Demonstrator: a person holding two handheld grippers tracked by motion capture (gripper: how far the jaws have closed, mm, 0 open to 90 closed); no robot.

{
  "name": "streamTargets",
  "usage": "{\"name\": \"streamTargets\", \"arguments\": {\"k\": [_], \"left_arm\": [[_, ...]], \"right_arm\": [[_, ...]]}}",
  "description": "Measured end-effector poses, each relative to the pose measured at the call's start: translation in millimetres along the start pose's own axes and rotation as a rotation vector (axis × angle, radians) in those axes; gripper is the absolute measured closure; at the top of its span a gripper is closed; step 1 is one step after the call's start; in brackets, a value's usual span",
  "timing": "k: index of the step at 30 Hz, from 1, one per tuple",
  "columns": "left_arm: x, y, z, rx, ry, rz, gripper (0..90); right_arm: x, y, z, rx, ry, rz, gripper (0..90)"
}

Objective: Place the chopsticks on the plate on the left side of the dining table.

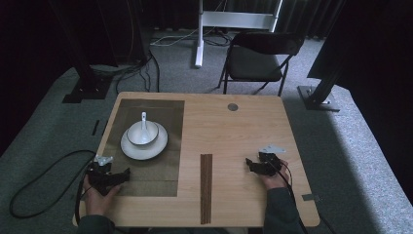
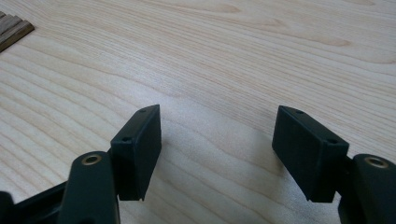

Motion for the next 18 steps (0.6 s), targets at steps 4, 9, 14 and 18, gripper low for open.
{"name": "streamTargets", "arguments": {"k": [4, 9, 14, 18], "left_arm": [[0.0, 0.0, 0.0, 0.000, 0.000, 0.000, 0.2], [0.0, 0.0, 0.0, 0.000, 0.000, 0.000, 0.2], [0.0, 0.0, 0.0, 0.000, 0.000, 0.000, 0.2], [0.0, 0.0, 0.0, 0.000, 0.000, 0.000, 0.2]], "right_arm": [[0.0, 0.2, 0.1, 0.000, 0.002, -0.001, 32.3], [0.6, 2.0, 0.9, -0.001, 0.011, -0.015, 36.4], [2.7, 5.7, 1.7, -0.004, -0.010, -0.025, 44.9], [2.3, 8.6, 2.1, -0.007, -0.010, -0.037, 45.8]]}}
Point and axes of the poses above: each handheld gripper's, and its own axes: y roughly backward along the jaws, z roughly out of its underside, x roughly to its right, the point moved 4 cm from there along -y, roughly forward along the jaws, and after that the axes turned 1 degree about x, right-handed, at the moved point
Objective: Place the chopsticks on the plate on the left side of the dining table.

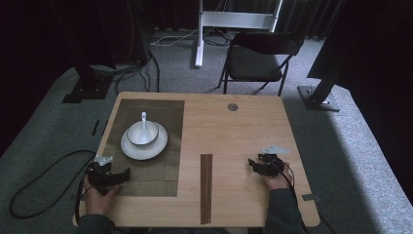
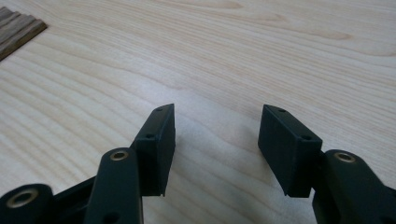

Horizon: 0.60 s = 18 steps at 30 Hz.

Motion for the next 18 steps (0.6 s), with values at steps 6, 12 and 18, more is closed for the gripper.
{"name": "streamTargets", "arguments": {"k": [6, 12, 18], "left_arm": [[0.0, 0.0, 0.0, 0.000, 0.000, 0.000, 0.2], [0.0, 0.0, 0.0, 0.000, 0.000, 0.000, 0.2], [0.0, 0.0, 0.0, 0.000, 0.000, 0.000, 0.2]], "right_arm": [[-4.3, 5.8, -3.2, 0.017, 0.016, -0.015, 47.1], [-11.7, 12.4, -7.8, 0.032, 0.050, -0.031, 47.1], [-18.1, 17.3, -10.8, 0.040, 0.073, -0.048, 47.3]]}}
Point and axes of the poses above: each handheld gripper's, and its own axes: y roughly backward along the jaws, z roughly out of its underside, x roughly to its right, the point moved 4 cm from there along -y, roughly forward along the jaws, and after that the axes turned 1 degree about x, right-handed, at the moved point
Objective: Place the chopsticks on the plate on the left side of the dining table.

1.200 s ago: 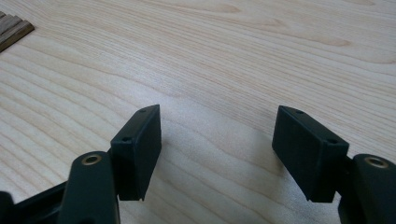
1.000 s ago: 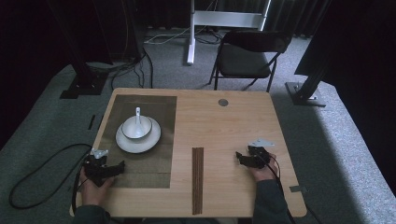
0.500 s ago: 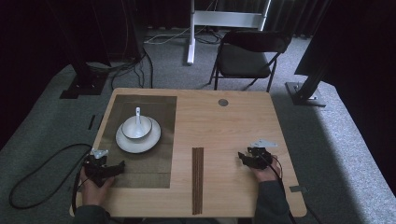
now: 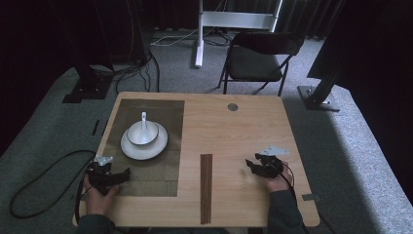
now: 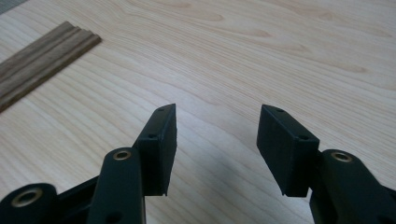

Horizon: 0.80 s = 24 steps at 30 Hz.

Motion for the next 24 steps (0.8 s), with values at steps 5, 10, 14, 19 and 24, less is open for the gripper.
{"name": "streamTargets", "arguments": {"k": [5, 10, 14, 19, 24], "left_arm": [[0.0, 0.0, 0.0, 0.000, 0.000, 0.000, 0.2], [0.0, 0.1, 0.0, -0.001, 0.000, 0.000, 0.2], [0.0, 0.1, 0.0, -0.001, 0.000, 0.000, 0.2], [0.0, 0.1, 0.0, -0.001, 0.000, 0.000, 0.2], [0.0, 0.1, 0.0, -0.001, 0.000, 0.000, 0.2]], "right_arm": [[-7.9, 2.3, -3.4, 0.004, 0.023, -0.021, 48.6], [-16.9, 4.4, -7.8, 0.012, 0.048, -0.041, 49.0], [-24.1, 4.1, -9.2, 0.014, 0.067, -0.058, 47.7], [-32.2, 2.0, -10.5, 0.011, 0.088, -0.076, 46.4], [-41.3, 1.9, -14.0, 0.014, 0.107, -0.111, 43.5]]}}
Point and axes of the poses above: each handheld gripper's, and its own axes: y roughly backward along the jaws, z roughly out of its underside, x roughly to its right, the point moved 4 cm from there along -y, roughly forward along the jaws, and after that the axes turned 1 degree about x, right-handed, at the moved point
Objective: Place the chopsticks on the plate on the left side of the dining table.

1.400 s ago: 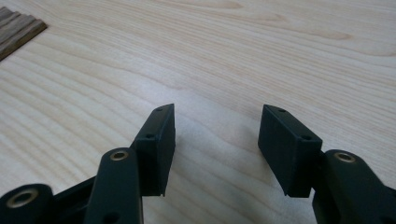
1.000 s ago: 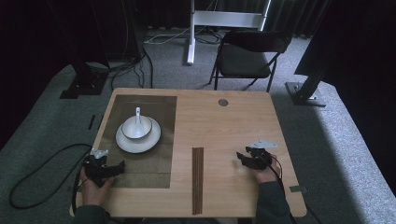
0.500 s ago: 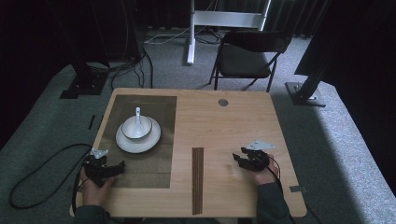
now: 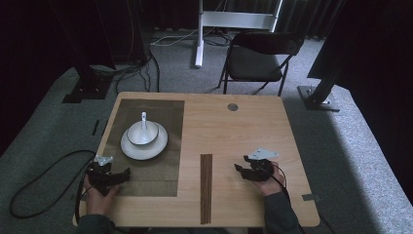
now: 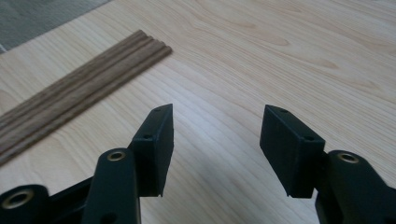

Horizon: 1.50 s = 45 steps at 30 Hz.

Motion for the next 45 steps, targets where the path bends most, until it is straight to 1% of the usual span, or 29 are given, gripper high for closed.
{"name": "streamTargets", "arguments": {"k": [10, 16, 17, 28, 38, 41, 45], "left_arm": [[0.0, 0.0, 0.0, 0.000, 0.000, 0.000, 0.2], [0.0, 0.0, 0.0, 0.001, 0.000, 0.000, 0.2], [0.1, -0.1, 0.0, 0.002, 0.002, 0.000, 0.2], [0.1, -0.1, 0.0, 0.002, 0.001, 0.000, 0.2], [0.1, -0.1, 0.0, 0.001, 0.001, 0.000, 0.2], [0.1, -0.1, 0.0, 0.001, 0.001, 0.000, 0.2], [0.1, -0.1, 0.0, 0.001, 0.001, 0.000, 0.2]], "right_arm": [[-10.3, 1.7, -5.4, 0.014, 0.021, -0.020, 44.0], [-17.1, 0.9, -6.8, 0.016, 0.045, -0.036, 44.0], [-20.7, 1.1, -7.2, 0.018, 0.054, -0.045, 44.0], [-40.6, -3.6, -8.2, 0.019, 0.090, -0.094, 44.8], [-53.7, -6.7, -10.7, 0.018, 0.113, -0.127, 44.8], [-55.6, -7.2, -11.1, 0.018, 0.119, -0.131, 44.8], [-62.4, -10.2, -11.7, 0.013, 0.125, -0.155, 44.7]]}}
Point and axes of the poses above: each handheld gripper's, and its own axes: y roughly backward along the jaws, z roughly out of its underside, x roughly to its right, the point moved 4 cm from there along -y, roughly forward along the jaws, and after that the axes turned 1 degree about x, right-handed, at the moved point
